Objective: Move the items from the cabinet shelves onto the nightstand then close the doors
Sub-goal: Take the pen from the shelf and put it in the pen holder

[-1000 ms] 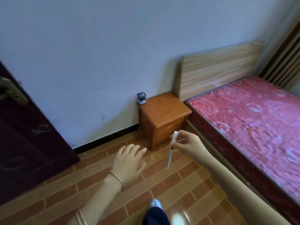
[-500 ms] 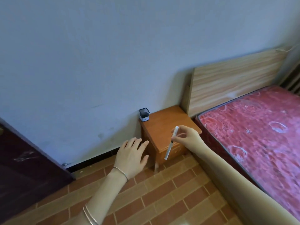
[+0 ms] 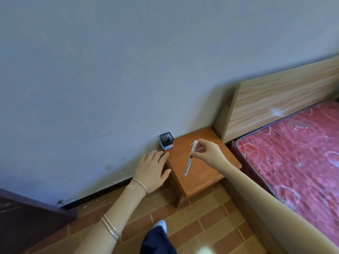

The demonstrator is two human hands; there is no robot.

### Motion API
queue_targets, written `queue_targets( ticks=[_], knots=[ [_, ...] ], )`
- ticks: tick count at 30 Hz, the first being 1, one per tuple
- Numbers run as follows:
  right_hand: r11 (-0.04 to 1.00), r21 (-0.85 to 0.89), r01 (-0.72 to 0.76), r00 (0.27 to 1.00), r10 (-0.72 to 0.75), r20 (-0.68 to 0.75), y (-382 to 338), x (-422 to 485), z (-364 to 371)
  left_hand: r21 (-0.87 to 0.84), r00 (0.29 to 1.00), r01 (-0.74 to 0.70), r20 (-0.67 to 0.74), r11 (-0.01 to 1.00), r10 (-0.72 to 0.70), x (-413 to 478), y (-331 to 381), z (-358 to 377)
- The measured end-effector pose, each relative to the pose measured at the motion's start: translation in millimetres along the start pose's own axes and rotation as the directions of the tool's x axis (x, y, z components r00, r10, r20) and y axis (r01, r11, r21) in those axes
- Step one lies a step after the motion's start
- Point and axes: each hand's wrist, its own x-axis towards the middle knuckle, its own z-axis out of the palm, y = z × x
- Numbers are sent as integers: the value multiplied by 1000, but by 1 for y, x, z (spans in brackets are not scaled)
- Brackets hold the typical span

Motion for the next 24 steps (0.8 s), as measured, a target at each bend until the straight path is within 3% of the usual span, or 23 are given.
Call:
queue_targets(
  ticks=[4, 10, 19, 24],
  knots=[
    [999, -23, -38, 999, 38, -22, 3, 66, 2, -26, 997, -73, 15, 997, 74, 55, -30, 7],
    [995, 22, -93, 995, 94, -46, 23, 147, 14, -47, 989, -73, 122, 996, 78, 108, -63, 44],
    [961, 170, -217, 971, 231, -64, 110, 254, 88, -20, 980, 55, 193, 998, -50, 148, -100, 146],
    [925, 249, -288, 932, 331, -151, 154, 299, 125, -25, 968, 119, 226, 993, -110, 160, -108, 201]
  ],
)
